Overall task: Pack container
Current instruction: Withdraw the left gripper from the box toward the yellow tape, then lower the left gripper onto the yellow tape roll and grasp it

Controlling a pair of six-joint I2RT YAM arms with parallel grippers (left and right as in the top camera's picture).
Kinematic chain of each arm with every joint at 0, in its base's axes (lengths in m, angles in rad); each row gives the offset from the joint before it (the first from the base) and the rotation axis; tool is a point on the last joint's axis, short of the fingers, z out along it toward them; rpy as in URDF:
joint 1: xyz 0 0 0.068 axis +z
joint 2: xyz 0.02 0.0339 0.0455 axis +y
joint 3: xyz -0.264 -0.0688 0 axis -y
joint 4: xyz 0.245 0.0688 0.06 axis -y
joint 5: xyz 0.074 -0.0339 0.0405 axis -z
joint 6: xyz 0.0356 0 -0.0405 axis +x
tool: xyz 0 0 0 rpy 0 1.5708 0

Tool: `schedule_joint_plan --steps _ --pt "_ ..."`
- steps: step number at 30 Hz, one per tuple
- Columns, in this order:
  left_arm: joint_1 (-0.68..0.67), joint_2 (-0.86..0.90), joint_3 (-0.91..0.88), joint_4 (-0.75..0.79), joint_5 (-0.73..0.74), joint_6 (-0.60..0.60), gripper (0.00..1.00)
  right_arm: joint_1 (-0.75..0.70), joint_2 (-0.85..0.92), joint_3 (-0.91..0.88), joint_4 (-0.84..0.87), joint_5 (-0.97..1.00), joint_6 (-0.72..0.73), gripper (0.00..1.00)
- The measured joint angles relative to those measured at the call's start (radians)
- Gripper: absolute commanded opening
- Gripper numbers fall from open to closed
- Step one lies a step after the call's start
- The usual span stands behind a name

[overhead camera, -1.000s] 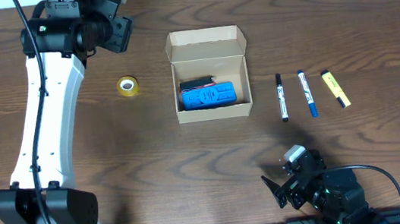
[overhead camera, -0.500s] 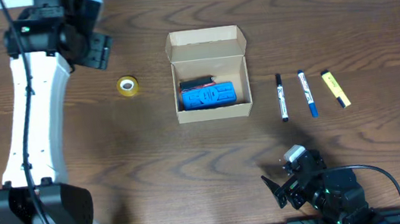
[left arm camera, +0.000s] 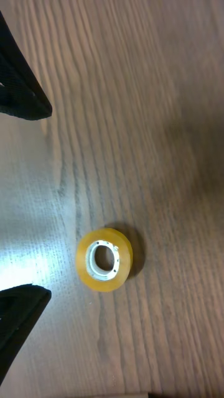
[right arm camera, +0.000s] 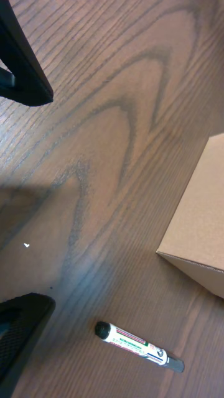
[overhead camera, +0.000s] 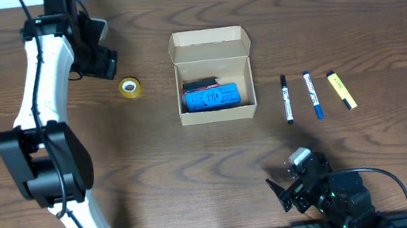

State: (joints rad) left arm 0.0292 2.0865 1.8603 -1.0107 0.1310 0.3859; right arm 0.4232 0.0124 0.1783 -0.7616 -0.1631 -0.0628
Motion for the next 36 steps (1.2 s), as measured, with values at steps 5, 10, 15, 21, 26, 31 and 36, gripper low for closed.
schedule_joint_plan --steps 5,10,15,21,26,31,36 --pt "0.000 0.052 0.000 0.023 0.034 0.010 0.94 0.000 0.000 0.000 0.000 0.000 0.000 0.99" --pt "-0.012 0.080 0.000 0.039 0.096 0.011 0.98 0.000 0.000 0.000 0.000 0.000 0.000 0.99" --pt "-0.048 0.085 0.000 0.051 0.100 0.011 0.95 0.000 0.000 0.000 0.000 0.000 0.000 0.99" --pt "-0.082 0.085 0.000 0.051 0.063 0.011 0.96 0.000 0.000 0.000 0.000 0.000 0.000 0.99" --pt "-0.082 0.085 -0.009 0.046 0.047 0.011 0.95 0.000 0.000 0.000 0.000 0.000 0.000 0.99" --pt "-0.084 0.089 -0.052 0.054 0.033 0.011 0.95 0.000 0.000 0.000 0.000 0.000 0.000 0.99" --pt "-0.087 0.102 -0.084 0.077 0.019 0.011 0.95 0.000 0.000 0.000 0.000 0.000 0.000 0.99"
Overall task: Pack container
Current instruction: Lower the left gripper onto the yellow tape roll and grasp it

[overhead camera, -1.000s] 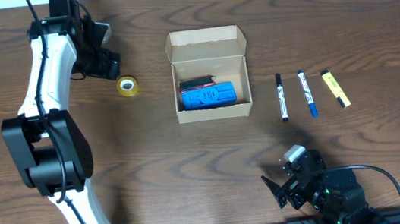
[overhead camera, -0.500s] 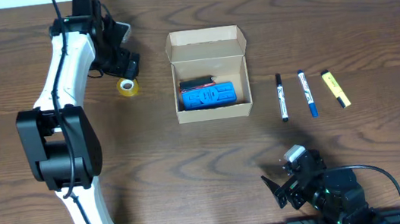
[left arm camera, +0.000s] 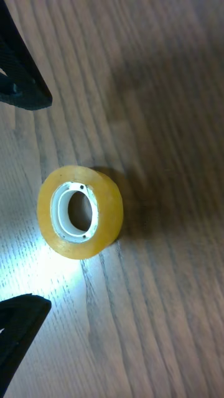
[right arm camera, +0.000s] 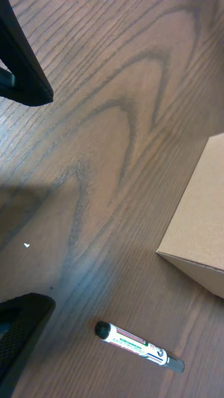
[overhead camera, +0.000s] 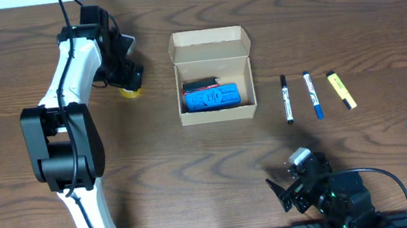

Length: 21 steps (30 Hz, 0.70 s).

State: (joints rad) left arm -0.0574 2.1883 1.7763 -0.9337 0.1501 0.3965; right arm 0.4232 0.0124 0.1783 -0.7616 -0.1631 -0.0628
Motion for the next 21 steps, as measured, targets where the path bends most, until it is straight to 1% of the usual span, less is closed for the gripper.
schedule_joint_plan --steps 7,13,21 --pt "-0.006 0.000 -0.062 0.078 -0.005 0.000 0.95 0.000 0.000 0.000 0.000 0.000 0.000 0.99" --pt "-0.027 0.000 -0.094 0.144 -0.039 0.000 0.95 0.000 0.000 0.000 0.000 0.000 0.000 0.99" --pt "-0.051 0.000 -0.114 0.183 -0.089 -0.005 0.95 0.000 0.000 0.000 0.000 0.000 0.000 0.99"
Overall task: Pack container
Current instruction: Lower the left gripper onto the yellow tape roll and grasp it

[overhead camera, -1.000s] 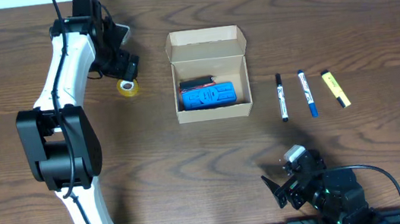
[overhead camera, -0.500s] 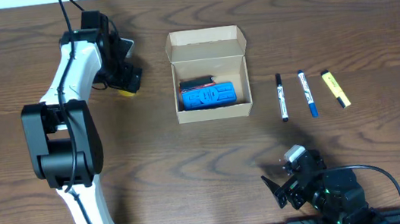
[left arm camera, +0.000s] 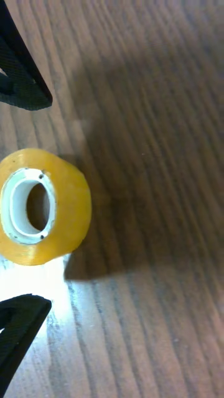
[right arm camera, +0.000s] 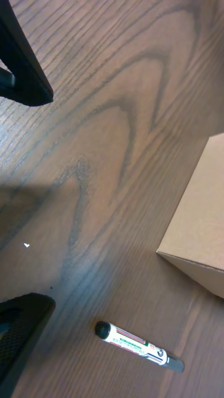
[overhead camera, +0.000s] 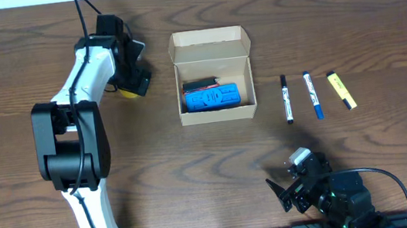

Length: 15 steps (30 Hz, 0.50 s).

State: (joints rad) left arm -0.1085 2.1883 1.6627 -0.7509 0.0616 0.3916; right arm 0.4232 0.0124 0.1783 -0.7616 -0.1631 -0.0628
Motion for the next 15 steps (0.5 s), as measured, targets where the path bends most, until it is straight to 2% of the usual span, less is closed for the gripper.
schedule_joint_plan --steps 11,15 --pt "-0.003 0.034 0.000 0.004 -0.016 -0.006 0.96 0.000 0.000 0.000 0.000 0.000 0.000 0.99" --pt "-0.006 0.034 0.000 0.004 -0.021 -0.014 0.99 0.000 0.000 0.000 0.000 0.000 0.000 0.99"
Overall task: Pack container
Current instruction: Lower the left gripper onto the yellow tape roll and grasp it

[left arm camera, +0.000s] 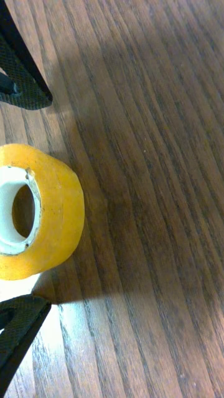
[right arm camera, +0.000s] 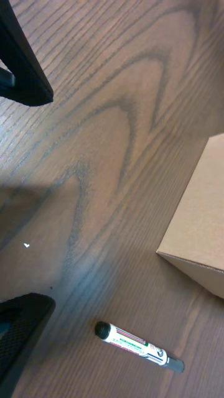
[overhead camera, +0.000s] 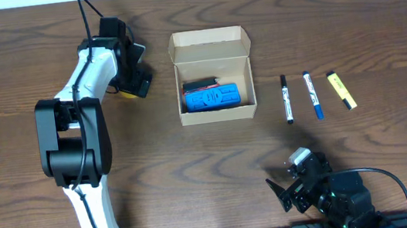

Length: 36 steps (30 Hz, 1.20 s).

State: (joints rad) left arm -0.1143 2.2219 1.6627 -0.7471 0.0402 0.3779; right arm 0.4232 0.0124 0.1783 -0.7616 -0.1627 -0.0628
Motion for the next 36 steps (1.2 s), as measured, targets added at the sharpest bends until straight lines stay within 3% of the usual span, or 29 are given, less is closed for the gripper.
schedule_joint_plan --steps 1,5,14,36 --pt "0.000 0.000 0.000 0.000 0.000 -0.004 1.00 0.000 0.000 0.000 0.000 -0.001 0.000 0.99" --pt "0.000 0.000 0.000 -0.008 0.000 -0.018 0.83 0.000 0.000 0.000 0.000 0.000 0.000 0.99" --pt "-0.005 0.000 0.000 -0.035 0.000 -0.019 0.61 0.000 0.000 0.000 0.000 0.000 0.000 0.99" --pt "-0.005 0.000 0.000 -0.039 -0.004 -0.038 0.47 0.000 0.000 0.000 0.000 0.000 0.000 0.99"
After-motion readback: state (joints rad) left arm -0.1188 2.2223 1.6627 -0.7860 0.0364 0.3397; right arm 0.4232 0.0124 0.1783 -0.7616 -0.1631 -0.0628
